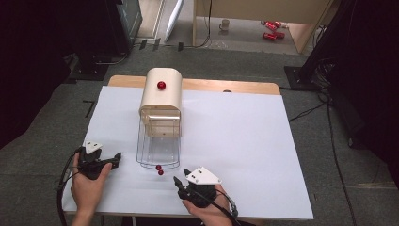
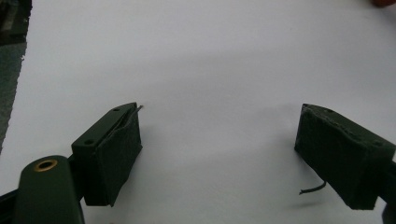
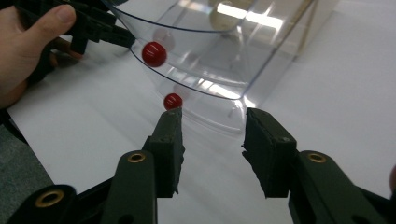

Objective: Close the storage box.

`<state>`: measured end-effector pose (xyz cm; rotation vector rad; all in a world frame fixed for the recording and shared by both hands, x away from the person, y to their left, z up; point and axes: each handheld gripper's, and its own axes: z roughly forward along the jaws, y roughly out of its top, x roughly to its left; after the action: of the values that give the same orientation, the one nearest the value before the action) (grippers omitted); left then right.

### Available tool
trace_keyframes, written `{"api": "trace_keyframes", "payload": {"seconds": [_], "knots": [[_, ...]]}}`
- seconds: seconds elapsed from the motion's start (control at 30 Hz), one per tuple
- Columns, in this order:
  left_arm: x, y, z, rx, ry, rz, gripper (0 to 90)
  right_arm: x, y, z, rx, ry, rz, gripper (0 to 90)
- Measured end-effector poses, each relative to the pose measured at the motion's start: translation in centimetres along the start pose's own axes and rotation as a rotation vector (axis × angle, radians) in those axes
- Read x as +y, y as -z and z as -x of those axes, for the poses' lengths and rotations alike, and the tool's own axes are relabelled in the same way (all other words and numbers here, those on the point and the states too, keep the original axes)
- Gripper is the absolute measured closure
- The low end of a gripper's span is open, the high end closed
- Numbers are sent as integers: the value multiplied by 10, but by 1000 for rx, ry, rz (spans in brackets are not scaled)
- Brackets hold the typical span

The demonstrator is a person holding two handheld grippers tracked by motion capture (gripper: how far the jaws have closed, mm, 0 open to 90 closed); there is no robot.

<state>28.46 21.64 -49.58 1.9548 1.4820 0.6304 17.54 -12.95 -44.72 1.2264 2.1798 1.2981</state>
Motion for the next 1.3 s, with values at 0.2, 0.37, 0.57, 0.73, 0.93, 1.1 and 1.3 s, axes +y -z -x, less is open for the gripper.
{"api": "trace_keyframes", "payload": {"seconds": [0.2, 0.37, 0.57, 0.73, 0.93, 1.1, 1.3], "knots": [[0, 0, 0, 0, 0, 0, 144, 7, -10, -10, 21, 9, 14, 658], [0, 0, 0, 0, 0, 1, 144, 11, -16, -14, 28, 4, 19, 667], [0, 0, 0, 0, 0, 0, 144, 15, -25, -19, 36, 6, 11, 683], [0, 0, 0, 0, 1, 1, 144, 17, -32, -24, 47, -1, 9, 683], [0, 0, 0, -1, 0, 0, 144, 18, -40, -31, 61, 0, 3, 684], [0, 0, 0, 0, 0, 1, 144, 19, -43, -32, 45, -21, 2, 702], [0, 0, 0, 0, 0, 0, 144, 19, -46, -30, 30, -35, 0, 715]]}}
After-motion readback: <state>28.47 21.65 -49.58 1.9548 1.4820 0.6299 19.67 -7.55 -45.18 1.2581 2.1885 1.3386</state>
